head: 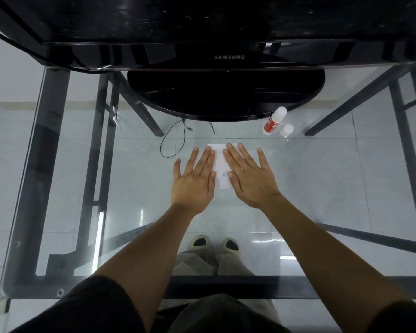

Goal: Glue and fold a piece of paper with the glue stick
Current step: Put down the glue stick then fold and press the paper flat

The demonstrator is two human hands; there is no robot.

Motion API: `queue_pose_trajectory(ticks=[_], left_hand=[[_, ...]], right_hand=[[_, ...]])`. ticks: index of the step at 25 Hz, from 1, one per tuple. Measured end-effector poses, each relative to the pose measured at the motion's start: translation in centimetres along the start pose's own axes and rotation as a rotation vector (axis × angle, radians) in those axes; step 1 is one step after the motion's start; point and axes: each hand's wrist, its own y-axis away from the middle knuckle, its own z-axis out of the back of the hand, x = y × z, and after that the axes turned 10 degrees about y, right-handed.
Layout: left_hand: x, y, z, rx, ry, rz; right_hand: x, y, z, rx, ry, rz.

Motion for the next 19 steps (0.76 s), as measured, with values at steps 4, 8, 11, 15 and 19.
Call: queue_pose_trajectory(ticks=[4,8,11,15,19], left_hand=[[0.2,0.0,-0.3,0.003,-0.019,-0.001],[0.0,-0.1,-0.2,0.021,-0.039,0.006],[-0.2,0.0,-0.1,0.041,-0.073,0.028],[-0.7,-1.1,0.3,0.032,-0.015,0.053],[-0.6,-2.7,0.7,0.071,-0.118,-0.063]], right_hand=[[1.0,-0.1,0.0,0.025,0.014,-0.153],[1.8,0.1,0.4,0.042,0.01,-0.237],[1.8,0.0,0.6,0.046,-0.014,-0.226],[1.7,-0.1,0.5,0.045,-0.013,-0.216],[1.7,0.0,0.4,0.047,-0.008,-0.216]])
